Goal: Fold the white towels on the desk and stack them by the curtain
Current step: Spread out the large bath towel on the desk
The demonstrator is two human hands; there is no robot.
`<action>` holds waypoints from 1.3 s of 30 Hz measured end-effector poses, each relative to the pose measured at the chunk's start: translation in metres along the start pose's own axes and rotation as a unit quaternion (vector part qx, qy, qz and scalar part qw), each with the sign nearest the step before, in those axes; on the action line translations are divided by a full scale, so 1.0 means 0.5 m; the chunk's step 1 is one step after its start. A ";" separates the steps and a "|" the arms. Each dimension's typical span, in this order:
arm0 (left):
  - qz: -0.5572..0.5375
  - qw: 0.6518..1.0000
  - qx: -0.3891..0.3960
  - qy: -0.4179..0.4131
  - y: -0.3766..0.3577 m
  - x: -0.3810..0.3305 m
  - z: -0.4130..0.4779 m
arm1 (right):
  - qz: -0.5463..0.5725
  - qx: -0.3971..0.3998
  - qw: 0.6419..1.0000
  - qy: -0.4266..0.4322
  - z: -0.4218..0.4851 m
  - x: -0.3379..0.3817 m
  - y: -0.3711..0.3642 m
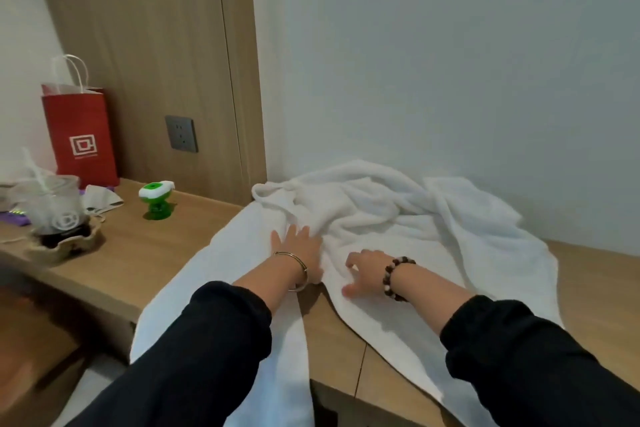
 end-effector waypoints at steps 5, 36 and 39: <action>-0.027 0.999 -0.037 0.006 -0.038 -0.013 -0.065 | -0.116 -0.120 0.985 -0.040 -0.083 -0.020 -0.013; 0.032 0.976 -0.170 0.131 -0.025 0.207 -0.175 | -0.211 -0.134 0.952 -0.174 -0.206 -0.087 -0.037; -0.141 0.935 -0.188 0.265 0.009 0.291 -0.175 | -0.214 -0.127 0.937 -0.247 -0.237 -0.141 -0.041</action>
Point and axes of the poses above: each hand's wrist, its own z-axis towards the middle knuckle, its own y-axis out of the back of the hand, x = y × z, the point moved 5 cm from there along z, towards the middle knuckle, and after that the axes turned 7 degrees about y, right-handed, at the moved point
